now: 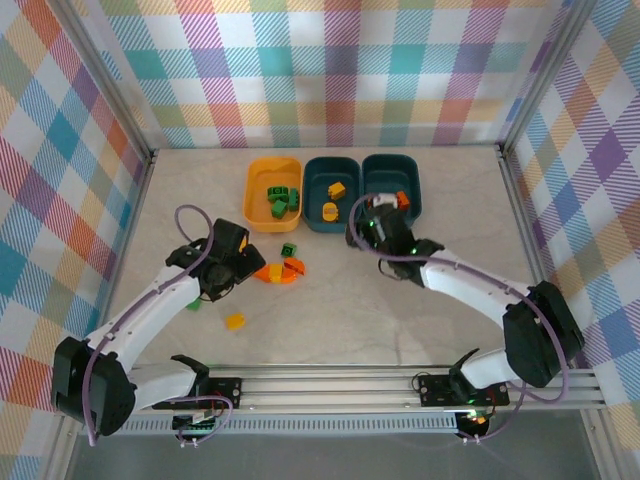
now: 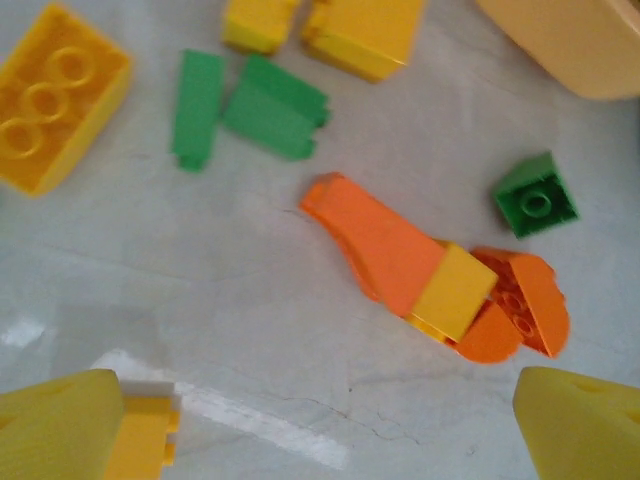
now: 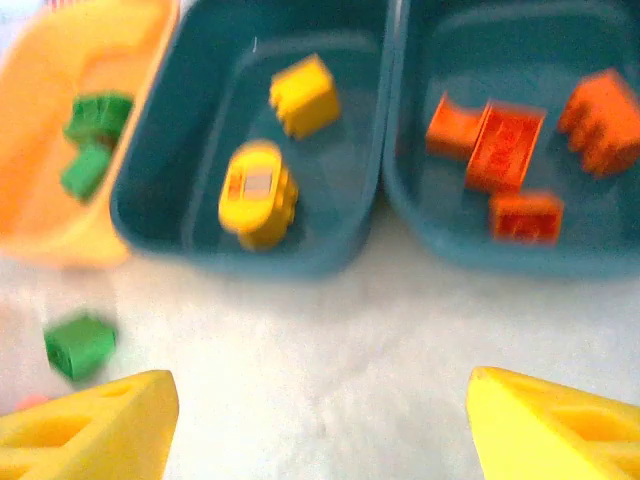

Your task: Sort the legos into containers by color

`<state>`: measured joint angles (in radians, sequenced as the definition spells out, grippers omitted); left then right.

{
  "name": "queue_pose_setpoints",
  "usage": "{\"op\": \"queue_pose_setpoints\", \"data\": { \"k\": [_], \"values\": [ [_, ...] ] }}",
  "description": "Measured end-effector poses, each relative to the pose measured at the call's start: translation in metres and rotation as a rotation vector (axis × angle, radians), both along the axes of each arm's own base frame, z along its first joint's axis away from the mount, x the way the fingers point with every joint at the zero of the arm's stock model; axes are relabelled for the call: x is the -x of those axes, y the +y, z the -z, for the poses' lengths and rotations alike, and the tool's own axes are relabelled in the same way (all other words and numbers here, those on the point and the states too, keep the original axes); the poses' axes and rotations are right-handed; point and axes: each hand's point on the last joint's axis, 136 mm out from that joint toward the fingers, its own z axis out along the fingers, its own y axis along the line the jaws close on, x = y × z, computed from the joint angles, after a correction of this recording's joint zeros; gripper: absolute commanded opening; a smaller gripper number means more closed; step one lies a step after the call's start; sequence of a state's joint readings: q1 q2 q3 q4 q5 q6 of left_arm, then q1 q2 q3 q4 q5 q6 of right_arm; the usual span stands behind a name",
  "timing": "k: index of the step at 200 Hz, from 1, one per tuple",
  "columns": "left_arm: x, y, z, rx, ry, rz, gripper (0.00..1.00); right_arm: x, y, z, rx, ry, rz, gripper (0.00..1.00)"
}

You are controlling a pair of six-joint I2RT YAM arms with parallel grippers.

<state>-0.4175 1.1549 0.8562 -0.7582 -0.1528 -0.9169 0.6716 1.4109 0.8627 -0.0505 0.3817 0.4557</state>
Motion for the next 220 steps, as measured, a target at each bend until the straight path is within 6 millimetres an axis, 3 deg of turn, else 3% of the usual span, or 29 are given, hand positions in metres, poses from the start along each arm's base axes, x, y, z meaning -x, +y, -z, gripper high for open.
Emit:
{"op": "queue_pose_setpoints", "data": {
  "k": [21,33,57,82,147,188,220],
  "values": [
    [0.015,0.020,0.000,-0.017,-0.002,-0.138,1.00,0.023,-0.013,0.042,0.087,0.059,0.002,0.76],
    [0.020,0.036,-0.003,-0.044,-0.024,-0.208,0.99,0.028,-0.021,0.052,0.114,0.074,0.016,0.75],
    [0.020,0.073,-0.004,-0.075,-0.061,-0.358,0.99,0.022,-0.022,0.047,0.099,0.041,0.040,0.75],
    [0.010,0.102,0.017,-0.061,-0.045,-0.433,0.99,0.018,-0.020,0.043,0.081,0.023,0.050,0.75],
    [-0.063,0.092,0.040,-0.098,-0.045,-0.213,1.00,0.018,-0.019,0.042,0.066,0.023,0.059,0.78],
    [-0.103,0.088,0.034,-0.138,-0.045,-0.105,0.74,0.018,-0.018,0.043,0.062,0.026,0.054,0.78],
    [-0.130,0.084,0.030,-0.157,-0.057,-0.049,0.71,0.017,-0.016,0.046,0.067,0.036,0.050,0.78]
  ]
}}
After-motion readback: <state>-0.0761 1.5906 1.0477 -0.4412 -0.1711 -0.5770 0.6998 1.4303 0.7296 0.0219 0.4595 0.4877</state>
